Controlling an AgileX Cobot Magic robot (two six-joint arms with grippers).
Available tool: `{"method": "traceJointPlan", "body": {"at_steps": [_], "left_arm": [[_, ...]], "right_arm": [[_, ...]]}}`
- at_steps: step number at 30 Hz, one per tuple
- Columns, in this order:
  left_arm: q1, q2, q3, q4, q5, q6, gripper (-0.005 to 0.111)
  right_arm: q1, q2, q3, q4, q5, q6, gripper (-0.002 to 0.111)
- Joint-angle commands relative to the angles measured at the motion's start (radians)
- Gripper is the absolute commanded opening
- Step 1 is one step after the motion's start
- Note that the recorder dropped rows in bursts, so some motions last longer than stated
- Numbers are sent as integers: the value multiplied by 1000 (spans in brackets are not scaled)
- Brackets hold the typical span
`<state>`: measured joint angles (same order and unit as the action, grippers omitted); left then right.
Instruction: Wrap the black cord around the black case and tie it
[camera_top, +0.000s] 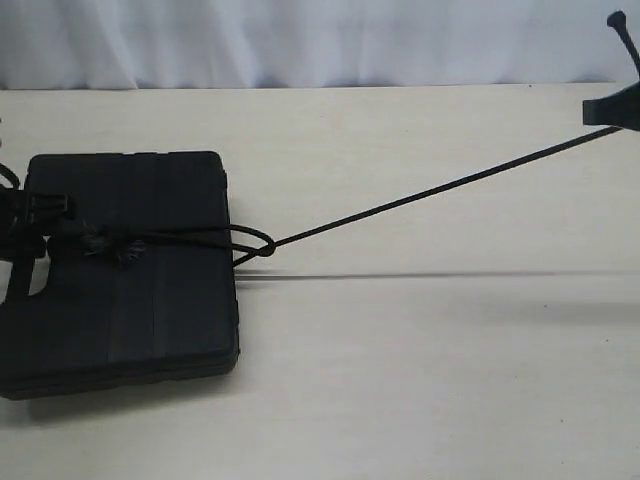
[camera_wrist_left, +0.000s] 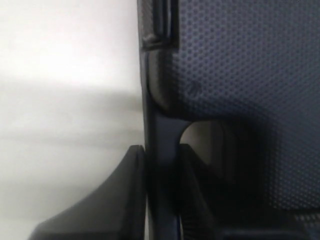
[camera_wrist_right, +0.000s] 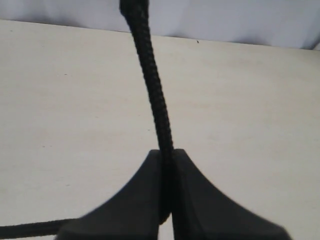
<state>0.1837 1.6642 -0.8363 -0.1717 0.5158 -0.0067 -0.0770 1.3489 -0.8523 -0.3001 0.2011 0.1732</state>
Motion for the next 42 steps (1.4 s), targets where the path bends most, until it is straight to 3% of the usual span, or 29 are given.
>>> {"method": "traceJointPlan", "body": {"at_steps": [1, 7, 12, 17, 25, 33, 42], "left_arm": [[8, -17, -49, -98, -52, 120, 0], [6, -7, -51, -212, -144, 190, 0], [-36, 41, -58, -321, -216, 280, 0], [-80, 95, -136, -321, -191, 280, 0], [-81, 197, -191, -357, -208, 292, 0], [-83, 300, -193, -423, -230, 293, 0], [-213, 335, -217, -424, -291, 300, 0]], "right_arm": [[-107, 78, -5, -21, -106, -1, 4], [-144, 221, -5, 31, -175, -1, 4], [-144, 327, -7, 31, -272, -1, 4], [-168, 398, -68, 52, -222, -1, 4], [-263, 457, -113, 56, -201, -1, 4], [-286, 506, -113, 56, -237, -1, 4], [-286, 512, -113, 52, -253, -1, 4]]}}
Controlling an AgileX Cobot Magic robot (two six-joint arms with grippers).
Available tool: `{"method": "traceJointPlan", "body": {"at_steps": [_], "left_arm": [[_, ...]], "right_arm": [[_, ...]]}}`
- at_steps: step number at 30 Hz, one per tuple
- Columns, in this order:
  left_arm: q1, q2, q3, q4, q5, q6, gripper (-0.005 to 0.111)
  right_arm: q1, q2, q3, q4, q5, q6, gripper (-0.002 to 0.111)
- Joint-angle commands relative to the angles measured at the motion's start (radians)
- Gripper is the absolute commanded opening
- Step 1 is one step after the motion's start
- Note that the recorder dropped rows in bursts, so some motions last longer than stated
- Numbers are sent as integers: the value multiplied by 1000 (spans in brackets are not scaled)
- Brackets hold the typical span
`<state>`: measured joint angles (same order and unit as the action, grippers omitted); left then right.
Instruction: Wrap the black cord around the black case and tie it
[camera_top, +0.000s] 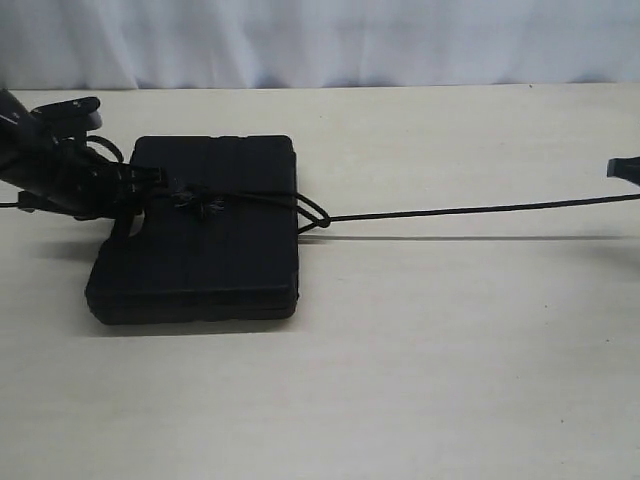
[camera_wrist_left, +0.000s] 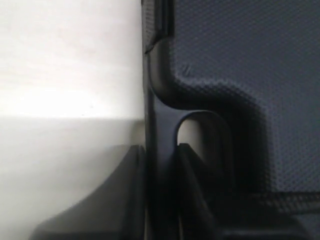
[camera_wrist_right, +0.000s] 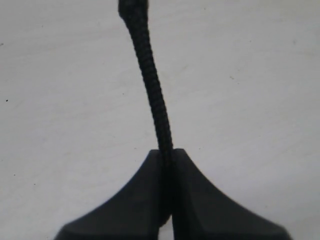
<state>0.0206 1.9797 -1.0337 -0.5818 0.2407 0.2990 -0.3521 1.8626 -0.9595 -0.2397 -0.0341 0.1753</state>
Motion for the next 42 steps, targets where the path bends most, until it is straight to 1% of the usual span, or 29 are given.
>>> {"method": "traceJointPlan", "body": {"at_steps": [1, 3, 5, 9, 10, 11, 12, 14, 15, 16, 18, 19, 20, 21, 22, 23, 24, 25, 26, 27, 28, 29, 30, 33, 34, 36, 38, 42], "left_arm": [[-58, 19, -27, -14, -16, -8, 0], [-77, 19, -37, -29, -20, -15, 0], [-92, 19, -37, -89, -45, -15, 0], [-86, 19, -37, -72, -52, -11, 0], [-86, 19, -37, -54, -52, -11, 0], [-86, 19, -37, -36, -39, -9, 2], [-86, 19, -37, -20, -27, -8, 8], [-92, 19, -37, 31, -19, -7, 19], [-96, 17, -39, 79, -10, -7, 29], [-96, 16, -57, 102, 43, -7, 40], [-96, 9, -96, 114, 122, -7, 46], [-96, 6, -120, 121, 161, -7, 49], [-96, -11, -172, 124, 238, -7, 51], [-96, -22, -197, 124, 271, -7, 50], [-96, -48, -237, 125, 336, -7, 50], [-96, -66, -255, 128, 365, -7, 50], [-96, -100, -283, 136, 415, -7, 50], [-96, -121, -295, 138, 446, -7, 50], [-96, -162, -300, 141, 496, -7, 46], [-96, -209, -300, 160, 562, -11, 32], [-96, -231, -300, 177, 590, -21, 25], [-96, -276, -300, 228, 665, -64, 7], [-98, -296, -294, 246, 699, -77, -1], [-114, -384, -241, 292, 778, -102, 0], [-134, -465, -175, 330, 783, -130, 0], [-154, -558, -101, 366, 776, -167, 0], [-165, -645, -37, 371, 775, -173, 0], [-172, -851, 95, 369, 778, -173, 0]], "right_arm": [[-11, -1, -6, -8, -17, -3, 4], [-11, -1, -6, -8, -21, -3, 4], [-11, -1, -6, -8, -21, -3, 4], [-11, -1, -6, -8, -24, -3, 5], [-11, -1, -6, -4, -24, -3, 6], [-11, -1, -6, -4, -24, -3, 13], [-11, -1, -6, -4, -14, -3, 25], [-11, -1, -6, -4, -2, -3, 43], [-11, -3, -29, -4, 54, -3, 59], [-8, -7, -69, -4, 158, -3, 71], [-8, -11, -114, -4, 274, -3, 78], [-6, -16, -134, -4, 333, -3, 79], [0, -38, -166, 0, 436, -3, 79], [4, -54, -177, 0, 476, -3, 79], [22, -88, -204, 0, 552, -6, 75], [35, -111, -215, 0, 589, -8, 72], [67, -163, -226, 0, 648, -38, 63], [89, -194, -226, 0, 673, -69, 57], [139, -262, -226, 0, 715, -118, 44], [207, -326, -226, 12, 768, -154, 27], [242, -350, -226, 29, 788, -175, 17], [312, -402, -226, 73, 838, -193, 5], [339, -420, -226, 80, 863, -193, 5], [415, -471, -226, 102, 976, -190, 5], [447, -498, -226, 132, 1080, -185, 5], [460, -522, -226, 183, 1177, -183, 5], [460, -551, -210, 240, 1255, -183, 5], [460, -670, -112, 331, 1255, -183, 5]]}}
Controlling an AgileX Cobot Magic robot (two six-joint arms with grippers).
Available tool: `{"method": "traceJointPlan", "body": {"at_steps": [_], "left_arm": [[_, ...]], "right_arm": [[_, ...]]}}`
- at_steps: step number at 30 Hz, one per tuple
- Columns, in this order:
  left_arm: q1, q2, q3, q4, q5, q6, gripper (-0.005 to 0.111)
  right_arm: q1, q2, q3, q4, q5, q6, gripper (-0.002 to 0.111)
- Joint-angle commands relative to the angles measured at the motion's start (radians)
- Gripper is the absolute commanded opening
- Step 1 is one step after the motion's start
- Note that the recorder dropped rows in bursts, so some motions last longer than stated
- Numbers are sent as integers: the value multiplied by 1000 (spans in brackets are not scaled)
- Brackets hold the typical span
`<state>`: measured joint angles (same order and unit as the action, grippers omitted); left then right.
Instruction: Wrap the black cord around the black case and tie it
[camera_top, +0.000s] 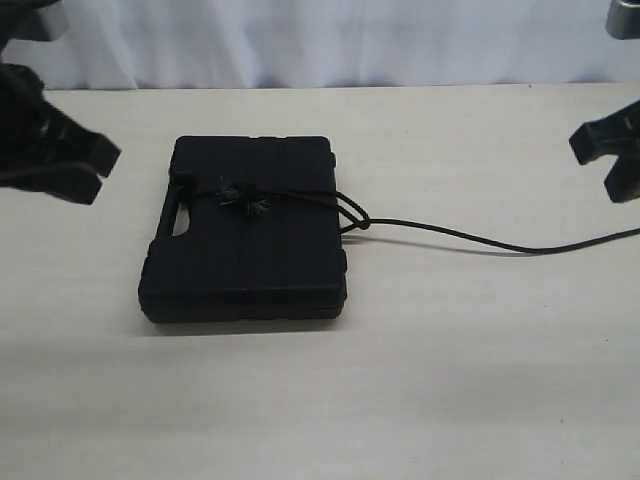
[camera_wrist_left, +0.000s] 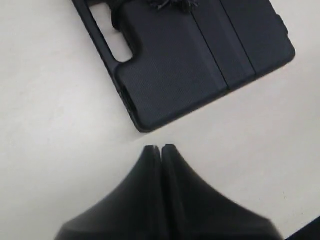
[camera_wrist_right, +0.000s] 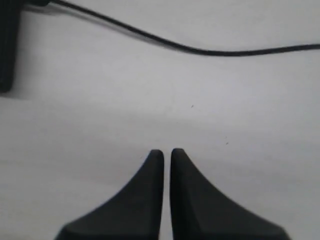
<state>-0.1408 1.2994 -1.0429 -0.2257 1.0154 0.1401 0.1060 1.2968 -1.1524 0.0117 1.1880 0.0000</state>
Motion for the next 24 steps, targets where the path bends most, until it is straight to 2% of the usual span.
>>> {"method": "traceJointPlan", "body": {"at_steps": [1, 5, 9, 14, 17, 19, 24], "left_arm": [[-11, -229, 137, 15, -1, -14, 0], [-11, -469, 251, 24, -87, 0, 0], [-11, -717, 368, 12, -318, 47, 0], [-11, -945, 541, -26, -709, 47, 0], [-11, -953, 656, -21, -1000, 47, 0], [-11, -939, 725, -21, -1140, 47, 0], [-11, -939, 737, -21, -1076, 47, 0]], "right_arm": [[2, -150, 117, 89, 33, -14, 5], [2, -371, 249, 89, -119, -73, 5], [2, -640, 373, 182, -376, -192, 5], [2, -924, 574, 208, -737, -297, 5], [2, -993, 730, 208, -1023, -299, 5], [2, -1011, 863, 212, -1176, -299, 5], [2, -1011, 967, 317, -1138, -299, 5]]}}
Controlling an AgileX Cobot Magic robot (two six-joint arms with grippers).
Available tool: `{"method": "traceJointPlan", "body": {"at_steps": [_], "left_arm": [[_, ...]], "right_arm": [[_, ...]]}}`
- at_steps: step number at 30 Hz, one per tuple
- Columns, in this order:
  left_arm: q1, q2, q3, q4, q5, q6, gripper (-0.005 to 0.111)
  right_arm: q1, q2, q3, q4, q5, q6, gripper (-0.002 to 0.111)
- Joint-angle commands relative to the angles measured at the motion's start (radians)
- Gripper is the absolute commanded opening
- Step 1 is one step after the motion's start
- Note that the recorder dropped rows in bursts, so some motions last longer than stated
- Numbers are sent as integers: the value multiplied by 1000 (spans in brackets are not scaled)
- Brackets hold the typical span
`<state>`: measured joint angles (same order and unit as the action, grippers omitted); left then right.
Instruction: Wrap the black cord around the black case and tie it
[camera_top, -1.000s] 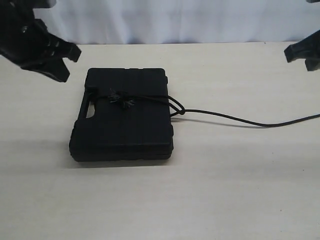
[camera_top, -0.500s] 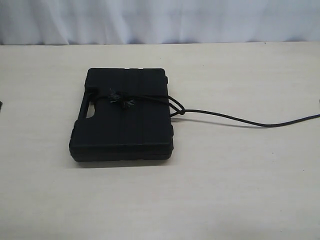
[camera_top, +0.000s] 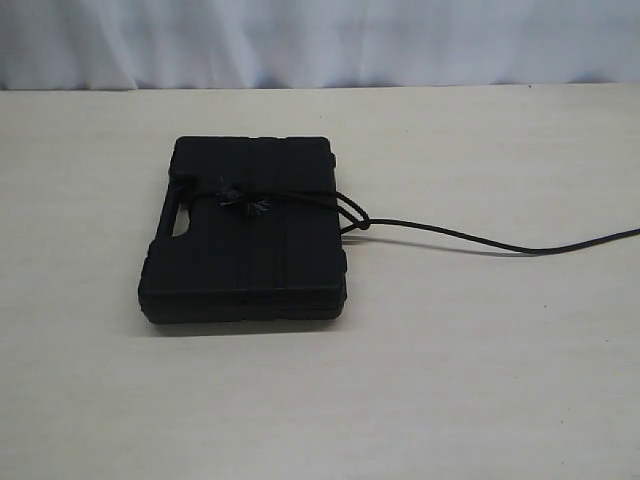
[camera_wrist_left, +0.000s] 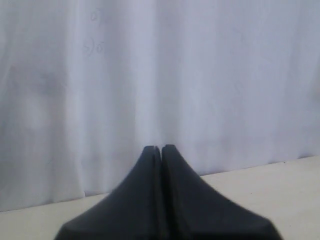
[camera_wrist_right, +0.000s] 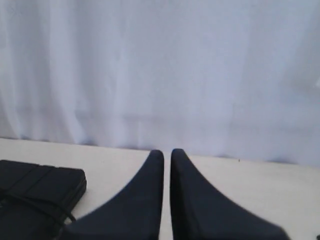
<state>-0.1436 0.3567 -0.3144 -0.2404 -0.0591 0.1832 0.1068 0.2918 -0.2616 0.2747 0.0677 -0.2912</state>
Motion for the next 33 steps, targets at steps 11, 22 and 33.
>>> {"method": "traceJointPlan", "body": {"at_steps": [11, 22, 33], "left_arm": [[-8, -9, 51, -4, -2, 4, 0], [-1, -357, 314, -16, 329, 4, 0], [43, -357, 314, 46, 362, 4, 0]], "right_arm": [[1, -23, 138, 54, -17, -8, 5], [1, -292, 262, -28, 251, -8, 5], [-1, -292, 262, -246, 273, -8, 5]]}}
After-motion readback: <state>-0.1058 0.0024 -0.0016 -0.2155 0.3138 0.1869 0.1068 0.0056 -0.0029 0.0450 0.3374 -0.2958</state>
